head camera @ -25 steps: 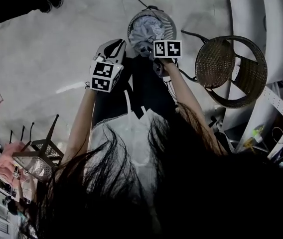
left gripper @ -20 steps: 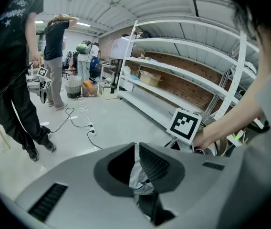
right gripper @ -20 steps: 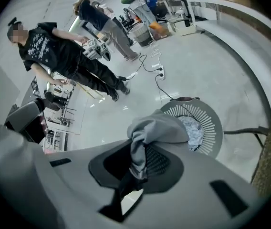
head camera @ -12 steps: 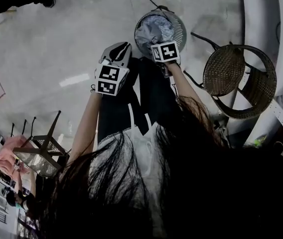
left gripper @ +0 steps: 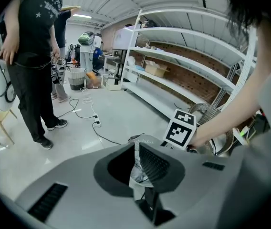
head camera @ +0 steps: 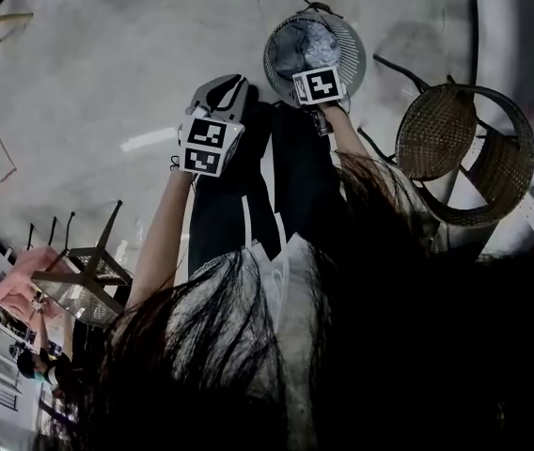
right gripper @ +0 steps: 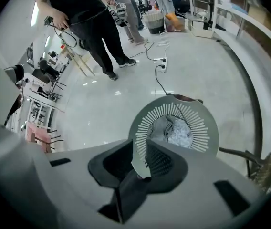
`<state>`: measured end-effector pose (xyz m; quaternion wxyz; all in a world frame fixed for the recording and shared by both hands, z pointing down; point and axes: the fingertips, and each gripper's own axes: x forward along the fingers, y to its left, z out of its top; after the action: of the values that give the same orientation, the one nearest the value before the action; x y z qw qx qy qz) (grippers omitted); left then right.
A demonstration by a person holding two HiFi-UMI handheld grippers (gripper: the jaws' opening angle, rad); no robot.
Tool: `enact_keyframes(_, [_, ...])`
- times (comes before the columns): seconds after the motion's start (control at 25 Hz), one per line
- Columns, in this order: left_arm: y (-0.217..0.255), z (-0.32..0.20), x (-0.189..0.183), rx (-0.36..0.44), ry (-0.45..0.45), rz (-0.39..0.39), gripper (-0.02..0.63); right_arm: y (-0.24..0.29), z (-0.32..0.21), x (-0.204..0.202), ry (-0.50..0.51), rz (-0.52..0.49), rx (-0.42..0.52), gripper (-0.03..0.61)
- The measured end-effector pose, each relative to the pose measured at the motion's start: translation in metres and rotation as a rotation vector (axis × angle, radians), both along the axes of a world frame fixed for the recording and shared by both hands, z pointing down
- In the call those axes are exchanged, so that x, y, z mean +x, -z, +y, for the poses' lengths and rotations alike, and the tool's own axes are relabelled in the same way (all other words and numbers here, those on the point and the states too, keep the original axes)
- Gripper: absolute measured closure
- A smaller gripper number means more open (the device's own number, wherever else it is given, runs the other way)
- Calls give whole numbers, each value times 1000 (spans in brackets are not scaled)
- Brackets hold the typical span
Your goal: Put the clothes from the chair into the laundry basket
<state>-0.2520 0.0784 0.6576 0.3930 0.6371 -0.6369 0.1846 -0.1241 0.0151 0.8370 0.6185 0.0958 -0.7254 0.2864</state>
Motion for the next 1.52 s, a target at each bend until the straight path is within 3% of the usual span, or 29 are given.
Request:
enact_keyframes(0.2, [4, 1, 8, 8, -17, 5, 574, 12, 1, -2, -53, -60, 7, 509])
enact_keyframes(0.4, [14, -5, 10, 30, -41, 0, 574, 44, -4, -11, -230, -188, -3, 509])
enact_keyframes(0.68, [43, -25, 8, 78, -105, -20, 574, 119, -34, -12, -364, -345, 95, 509])
enact_keyframes(0.88, [79, -43, 14, 123, -162, -43, 574, 176, -49, 0, -384, -384, 182, 509])
enact_keyframes(1.2, [126, -52, 45, 195, -261, -45, 574, 254, -57, 25, -505, -495, 249, 509])
enact_keyframes(1.52, [155, -41, 64, 241, -349, -1, 574, 308, -22, 36, -579, -550, 300, 509])
